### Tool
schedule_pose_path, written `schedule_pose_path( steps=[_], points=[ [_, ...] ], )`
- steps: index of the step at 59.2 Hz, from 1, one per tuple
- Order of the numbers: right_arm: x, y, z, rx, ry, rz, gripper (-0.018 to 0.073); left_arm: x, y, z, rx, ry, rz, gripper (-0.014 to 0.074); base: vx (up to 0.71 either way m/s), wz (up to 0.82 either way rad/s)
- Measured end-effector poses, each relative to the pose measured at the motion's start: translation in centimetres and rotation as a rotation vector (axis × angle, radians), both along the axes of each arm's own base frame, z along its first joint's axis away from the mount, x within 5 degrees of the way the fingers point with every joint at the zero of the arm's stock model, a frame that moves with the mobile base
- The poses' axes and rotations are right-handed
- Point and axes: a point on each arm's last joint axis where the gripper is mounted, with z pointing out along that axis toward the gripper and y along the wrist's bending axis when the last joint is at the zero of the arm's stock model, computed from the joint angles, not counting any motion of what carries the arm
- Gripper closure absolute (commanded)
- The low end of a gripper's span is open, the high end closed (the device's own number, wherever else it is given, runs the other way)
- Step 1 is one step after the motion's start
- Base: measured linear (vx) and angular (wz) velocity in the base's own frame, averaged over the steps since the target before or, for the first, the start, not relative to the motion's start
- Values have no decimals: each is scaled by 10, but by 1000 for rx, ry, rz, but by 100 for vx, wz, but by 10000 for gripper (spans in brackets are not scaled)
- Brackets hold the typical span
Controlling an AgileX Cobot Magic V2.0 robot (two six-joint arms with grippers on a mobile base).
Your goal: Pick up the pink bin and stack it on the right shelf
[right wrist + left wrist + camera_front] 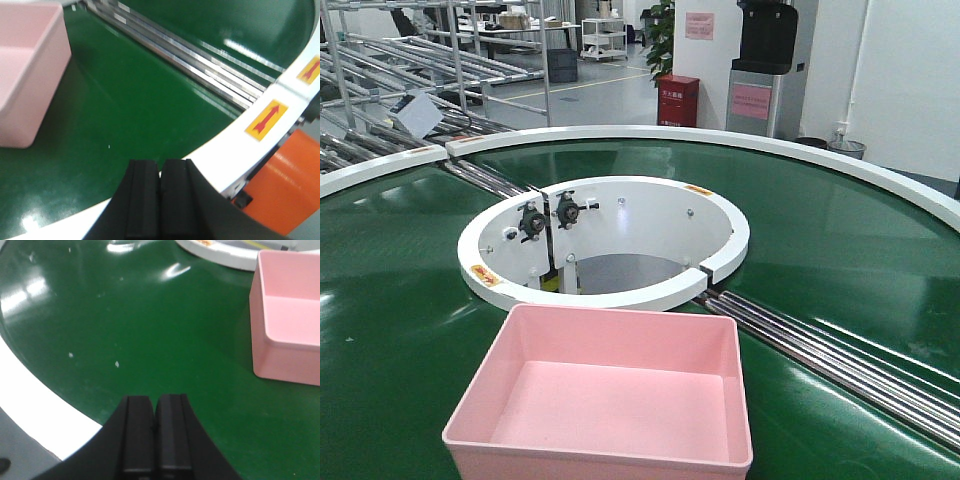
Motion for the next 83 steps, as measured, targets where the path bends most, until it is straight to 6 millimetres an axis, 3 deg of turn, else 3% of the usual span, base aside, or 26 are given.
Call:
schedule_pose_path(
  steps=[11, 16, 25, 35, 60, 83],
  points=[
    [24, 6, -16, 8, 148, 58, 406, 15, -1, -10, -17, 110, -9, 274, 0, 0],
    [31, 16, -19, -4, 196, 154, 249, 21, -6, -12, -7, 138, -79, 114, 0, 0],
    [44, 38, -12, -38, 232, 307, 15, 34, -21, -15, 25, 195, -240, -28, 0, 0],
    [64, 57, -6, -90, 313, 401, -71, 64, -35, -12, 41, 300, -322, -29, 0, 0],
    [160, 96, 7, -95, 494, 403, 17, 175, -59, -16, 48, 479, -340, 3, 0, 0],
    [230, 124, -5, -52, 608, 326, 20, 259, -78, -29, 7, 515, -339, 3, 0, 0]
  ],
)
